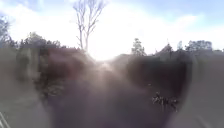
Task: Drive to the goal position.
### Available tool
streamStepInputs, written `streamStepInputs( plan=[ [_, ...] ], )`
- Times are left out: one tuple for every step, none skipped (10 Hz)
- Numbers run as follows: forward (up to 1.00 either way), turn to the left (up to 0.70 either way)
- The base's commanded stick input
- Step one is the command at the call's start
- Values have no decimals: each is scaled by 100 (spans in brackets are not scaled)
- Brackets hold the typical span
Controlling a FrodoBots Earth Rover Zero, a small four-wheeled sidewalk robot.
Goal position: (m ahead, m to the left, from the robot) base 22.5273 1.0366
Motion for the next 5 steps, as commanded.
streamStepInputs(
  plan=[
    [85,0],
    [85,0],
    [85,0],
    [85,0],
    [85,0]
  ],
)
